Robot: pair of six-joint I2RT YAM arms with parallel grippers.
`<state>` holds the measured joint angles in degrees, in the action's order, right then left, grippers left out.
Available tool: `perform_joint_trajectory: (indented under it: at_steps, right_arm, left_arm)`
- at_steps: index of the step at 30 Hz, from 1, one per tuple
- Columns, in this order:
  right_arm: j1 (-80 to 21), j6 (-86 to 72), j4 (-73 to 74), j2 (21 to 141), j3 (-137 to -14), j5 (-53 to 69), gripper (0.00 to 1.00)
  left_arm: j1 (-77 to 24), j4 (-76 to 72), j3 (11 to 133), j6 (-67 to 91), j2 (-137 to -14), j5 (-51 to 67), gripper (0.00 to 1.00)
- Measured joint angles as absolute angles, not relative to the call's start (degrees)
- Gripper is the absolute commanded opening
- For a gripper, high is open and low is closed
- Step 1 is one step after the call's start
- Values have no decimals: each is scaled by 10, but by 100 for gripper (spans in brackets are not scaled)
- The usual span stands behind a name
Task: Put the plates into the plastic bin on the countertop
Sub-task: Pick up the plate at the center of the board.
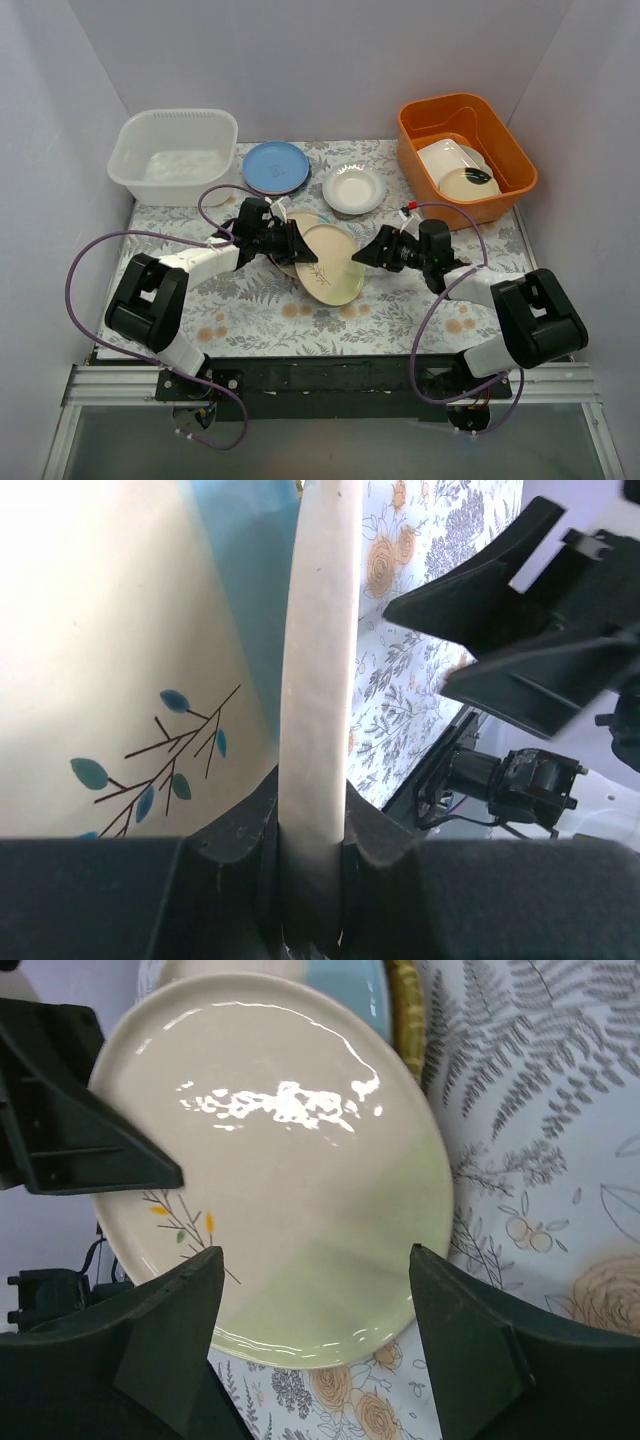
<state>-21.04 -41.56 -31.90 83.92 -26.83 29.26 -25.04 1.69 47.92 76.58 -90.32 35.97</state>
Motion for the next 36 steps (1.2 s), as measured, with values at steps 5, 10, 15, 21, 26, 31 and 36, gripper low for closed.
perform_joint_trajectory:
  at_steps: [5,10,15,21,26,31,36]
  right_arm:
    - [-212,-401,-331,816,-283,300,90]
    - [-212,-384,-313,796,-283,290,90]
    - [-212,-364,-281,765,-284,271,91]
    - [-212,-341,-233,711,-284,247,95]
    - [-212,-328,-197,662,-284,224,98]
    - [-212,-322,-168,622,-279,204,98]
    - [-212,-314,-148,599,-272,191,98]
  left_arm:
    - [-250,9,476,782,-903,351,0]
    - [-250,8,475,795,-896,337,0]
    - [-250,-1,474,810,-885,330,0]
    - [-250,-24,474,823,-882,333,0]
    - [-250,-56,476,841,-883,345,0]
    - [-250,-75,493,850,-899,356,0]
    - [-250,-78,528,853,-929,360,0]
